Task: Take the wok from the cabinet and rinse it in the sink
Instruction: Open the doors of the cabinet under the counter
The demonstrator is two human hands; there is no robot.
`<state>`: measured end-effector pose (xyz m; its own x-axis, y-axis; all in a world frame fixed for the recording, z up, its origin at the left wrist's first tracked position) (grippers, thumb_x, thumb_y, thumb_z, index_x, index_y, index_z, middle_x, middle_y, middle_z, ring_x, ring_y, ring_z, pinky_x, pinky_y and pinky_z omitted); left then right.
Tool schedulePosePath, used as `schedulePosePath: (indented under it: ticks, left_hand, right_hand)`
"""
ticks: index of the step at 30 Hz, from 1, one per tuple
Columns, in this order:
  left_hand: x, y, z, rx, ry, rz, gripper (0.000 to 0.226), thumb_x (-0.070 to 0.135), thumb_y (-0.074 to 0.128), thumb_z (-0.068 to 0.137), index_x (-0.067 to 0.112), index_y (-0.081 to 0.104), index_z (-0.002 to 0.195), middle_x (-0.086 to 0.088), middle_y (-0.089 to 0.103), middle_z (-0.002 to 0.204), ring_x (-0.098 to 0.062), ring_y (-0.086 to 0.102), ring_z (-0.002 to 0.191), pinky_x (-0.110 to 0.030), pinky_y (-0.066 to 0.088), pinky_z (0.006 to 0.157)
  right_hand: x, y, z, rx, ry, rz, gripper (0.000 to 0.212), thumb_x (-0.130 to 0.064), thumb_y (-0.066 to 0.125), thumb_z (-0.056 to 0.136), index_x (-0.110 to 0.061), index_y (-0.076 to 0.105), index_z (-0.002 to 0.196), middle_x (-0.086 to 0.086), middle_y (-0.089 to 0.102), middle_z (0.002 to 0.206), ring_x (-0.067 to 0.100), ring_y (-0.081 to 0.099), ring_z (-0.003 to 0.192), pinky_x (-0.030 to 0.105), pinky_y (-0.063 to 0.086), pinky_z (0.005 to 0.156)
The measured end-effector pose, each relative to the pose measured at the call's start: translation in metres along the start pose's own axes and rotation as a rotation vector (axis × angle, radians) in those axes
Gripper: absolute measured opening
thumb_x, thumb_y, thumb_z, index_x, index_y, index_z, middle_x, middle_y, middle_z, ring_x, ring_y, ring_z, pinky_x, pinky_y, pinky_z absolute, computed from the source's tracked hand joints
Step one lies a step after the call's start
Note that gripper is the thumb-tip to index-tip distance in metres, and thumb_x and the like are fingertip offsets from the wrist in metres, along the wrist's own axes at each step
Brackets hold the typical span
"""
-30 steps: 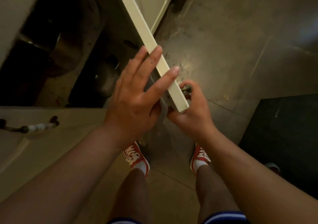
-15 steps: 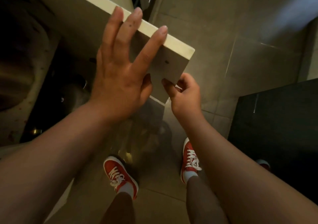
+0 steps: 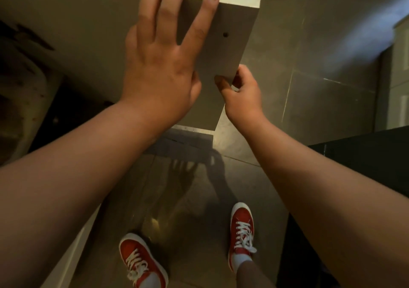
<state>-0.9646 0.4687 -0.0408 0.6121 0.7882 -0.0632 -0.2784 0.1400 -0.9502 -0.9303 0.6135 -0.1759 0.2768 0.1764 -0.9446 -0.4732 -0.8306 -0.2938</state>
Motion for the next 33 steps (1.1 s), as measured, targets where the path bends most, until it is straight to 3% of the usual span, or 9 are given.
schedulePosePath:
  ticks: [8,12,15,17,19,22,26,30,33]
  left_hand:
    - [0.006,0.009,0.014,-0.006,-0.065,0.031,0.085,0.034,0.057,0.086,0.024,0.011,0.157,-0.023,0.017,0.162,-0.044,0.013,0.148,-0.056,0.033,0.105]
    - [0.006,0.008,0.011,-0.031,-0.057,-0.018,0.084,0.031,0.057,0.086,0.023,0.014,0.158,-0.023,0.017,0.162,-0.044,0.012,0.149,-0.054,0.033,0.106]
    - [0.007,-0.002,0.008,-0.053,-0.046,-0.083,0.084,0.029,0.061,0.084,0.021,0.02,0.157,-0.022,0.019,0.162,-0.042,0.014,0.149,-0.053,0.036,0.106]
    - [0.005,-0.011,-0.004,-0.072,-0.074,-0.171,0.075,0.027,0.063,0.082,0.016,0.035,0.151,-0.021,0.028,0.159,-0.041,0.025,0.145,-0.053,0.039,0.104]
    - [0.0,-0.018,-0.029,-0.137,-0.153,-0.263,0.053,0.025,0.064,0.083,0.01,0.056,0.133,-0.02,0.053,0.14,-0.04,0.052,0.125,-0.051,0.048,0.091]
    - [-0.015,-0.021,-0.094,-0.391,-0.364,-0.388,0.029,0.03,0.058,0.091,0.016,0.063,0.115,-0.008,0.068,0.105,-0.029,0.065,0.095,-0.042,0.053,0.077]
    - [-0.028,-0.032,-0.199,-0.573,-0.673,-0.589,0.027,0.035,0.055,0.094,0.028,0.061,0.119,0.005,0.065,0.105,-0.009,0.06,0.091,-0.027,0.051,0.075]
    - [-0.046,-0.029,-0.299,-0.521,-1.141,-0.746,0.027,0.044,0.053,0.092,0.04,0.059,0.118,0.024,0.057,0.092,0.009,0.057,0.086,-0.012,0.047,0.07]
    - [-0.067,-0.023,-0.346,-0.378,-1.379,-0.758,0.039,0.059,0.044,0.083,0.044,0.057,0.116,0.03,0.057,0.09,0.013,0.058,0.084,-0.009,0.047,0.066]
  right_hand:
    - [-0.004,-0.002,0.017,-0.042,-0.02,-0.011,0.018,-0.022,0.066,0.091,-0.021,0.064,0.109,-0.008,0.07,0.099,-0.002,0.063,0.09,0.029,0.057,0.081]
    - [-0.002,-0.002,0.015,-0.055,0.006,-0.044,0.015,-0.027,0.065,0.091,-0.034,0.06,0.102,-0.017,0.068,0.096,-0.005,0.062,0.092,0.029,0.057,0.082]
    - [0.006,-0.001,0.007,-0.015,0.088,-0.011,0.017,-0.029,0.067,0.088,-0.032,0.06,0.103,-0.012,0.07,0.102,0.002,0.064,0.101,0.031,0.054,0.088]
    - [0.022,0.002,-0.007,0.035,0.256,0.052,0.024,-0.028,0.07,0.086,-0.025,0.056,0.106,-0.008,0.068,0.101,0.013,0.065,0.106,0.03,0.052,0.088]
    - [0.036,0.013,-0.03,0.028,0.451,0.043,0.029,-0.025,0.071,0.085,-0.018,0.051,0.105,-0.005,0.062,0.093,0.021,0.063,0.1,0.036,0.052,0.089]
    - [0.029,0.047,-0.077,-0.243,0.565,-0.017,0.027,-0.019,0.07,0.087,-0.002,0.062,0.105,0.013,0.063,0.091,0.026,0.059,0.087,0.052,0.051,0.092]
    - [-0.017,0.087,-0.146,-0.661,0.467,-0.104,0.015,-0.019,0.067,0.091,-0.008,0.068,0.102,0.02,0.07,0.091,0.02,0.065,0.079,0.04,0.056,0.074]
    - [-0.042,0.133,-0.199,-0.978,0.34,-0.182,0.008,-0.017,0.064,0.093,-0.018,0.069,0.1,-0.002,0.07,0.089,0.003,0.067,0.079,0.02,0.054,0.071]
    - [-0.051,0.177,-0.222,-1.119,0.263,-0.24,0.015,-0.016,0.066,0.091,-0.017,0.069,0.105,-0.006,0.071,0.091,-0.004,0.066,0.083,0.007,0.051,0.068]
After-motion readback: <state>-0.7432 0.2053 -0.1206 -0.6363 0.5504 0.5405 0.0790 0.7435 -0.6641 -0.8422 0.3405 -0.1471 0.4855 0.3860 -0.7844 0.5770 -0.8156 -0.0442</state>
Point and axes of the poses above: each hand's wrist, its own z-axis towards the middle knuckle, its own y-axis out of the palm, x = y × z, the point moved 7 cm from there along z, towards the middle knuckle
